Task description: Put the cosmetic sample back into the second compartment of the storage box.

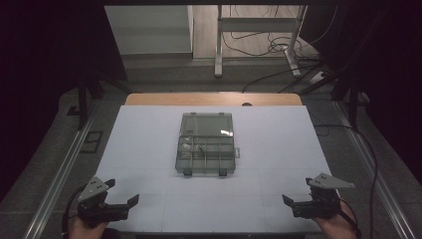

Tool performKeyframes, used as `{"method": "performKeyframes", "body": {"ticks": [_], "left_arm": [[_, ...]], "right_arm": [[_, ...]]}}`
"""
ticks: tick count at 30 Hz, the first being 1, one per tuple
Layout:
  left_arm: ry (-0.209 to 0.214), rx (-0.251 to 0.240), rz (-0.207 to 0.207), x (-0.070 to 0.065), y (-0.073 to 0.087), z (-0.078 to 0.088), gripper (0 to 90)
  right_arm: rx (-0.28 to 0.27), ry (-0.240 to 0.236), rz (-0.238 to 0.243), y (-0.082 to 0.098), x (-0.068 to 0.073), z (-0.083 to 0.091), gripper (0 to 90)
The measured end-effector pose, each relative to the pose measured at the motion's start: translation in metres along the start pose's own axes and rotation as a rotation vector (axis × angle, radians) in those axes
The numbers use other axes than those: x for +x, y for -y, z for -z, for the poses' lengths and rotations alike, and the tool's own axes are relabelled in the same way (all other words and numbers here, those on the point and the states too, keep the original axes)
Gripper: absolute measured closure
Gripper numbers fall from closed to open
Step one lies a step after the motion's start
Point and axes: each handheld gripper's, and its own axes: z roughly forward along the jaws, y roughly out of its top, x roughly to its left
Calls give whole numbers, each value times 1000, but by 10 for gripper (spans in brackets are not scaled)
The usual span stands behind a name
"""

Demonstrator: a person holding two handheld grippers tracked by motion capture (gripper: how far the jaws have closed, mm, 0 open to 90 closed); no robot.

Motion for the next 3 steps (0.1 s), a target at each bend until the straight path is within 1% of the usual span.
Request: {"method": "performKeyframes", "body": {"ticks": [3], "left_arm": [[1,2,0,0,-1,-1,16]], "right_arm": [[12,-5,-15,6,-1,0,0]]}}
